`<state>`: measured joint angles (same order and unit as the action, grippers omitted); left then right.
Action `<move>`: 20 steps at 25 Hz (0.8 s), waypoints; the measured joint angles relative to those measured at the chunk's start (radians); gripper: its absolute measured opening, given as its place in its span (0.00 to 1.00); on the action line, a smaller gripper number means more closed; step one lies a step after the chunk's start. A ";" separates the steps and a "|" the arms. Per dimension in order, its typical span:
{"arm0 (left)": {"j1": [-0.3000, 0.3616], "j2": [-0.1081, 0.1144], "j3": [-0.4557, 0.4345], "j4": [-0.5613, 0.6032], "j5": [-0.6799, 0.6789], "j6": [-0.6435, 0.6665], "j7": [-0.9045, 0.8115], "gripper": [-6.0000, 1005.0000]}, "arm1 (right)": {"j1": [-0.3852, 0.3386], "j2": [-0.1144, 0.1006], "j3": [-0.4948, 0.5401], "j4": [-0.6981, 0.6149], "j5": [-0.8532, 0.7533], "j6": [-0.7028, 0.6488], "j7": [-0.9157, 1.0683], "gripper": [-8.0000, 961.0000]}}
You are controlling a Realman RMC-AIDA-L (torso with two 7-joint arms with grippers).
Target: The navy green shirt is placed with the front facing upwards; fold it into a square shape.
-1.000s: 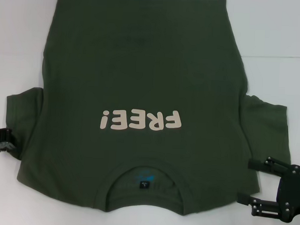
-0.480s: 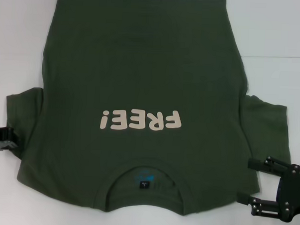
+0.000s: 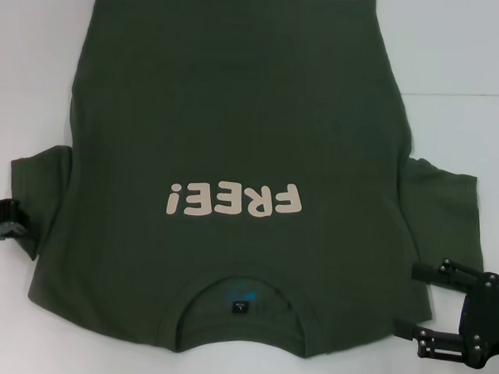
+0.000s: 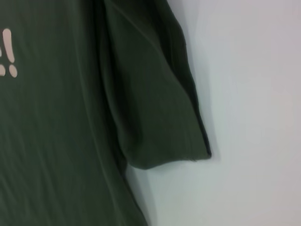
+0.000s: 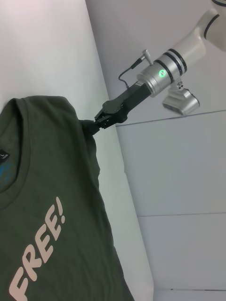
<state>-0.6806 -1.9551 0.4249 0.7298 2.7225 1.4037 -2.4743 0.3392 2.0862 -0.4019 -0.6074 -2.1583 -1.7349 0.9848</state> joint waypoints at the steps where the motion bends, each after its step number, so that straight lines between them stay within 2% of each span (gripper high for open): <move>1: 0.001 0.001 -0.010 -0.001 -0.001 0.000 0.003 0.05 | 0.000 0.000 0.000 0.000 0.000 0.000 0.000 0.95; 6: 0.004 0.008 -0.039 -0.003 -0.007 0.012 0.015 0.06 | 0.000 0.000 0.000 0.003 0.000 0.000 0.000 0.95; 20: 0.004 0.001 0.013 0.000 0.023 -0.017 0.002 0.06 | 0.003 0.003 0.000 0.006 0.000 0.000 0.000 0.95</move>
<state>-0.6761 -1.9542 0.4379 0.7299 2.7459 1.3868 -2.4718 0.3421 2.0888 -0.4020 -0.6013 -2.1583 -1.7349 0.9848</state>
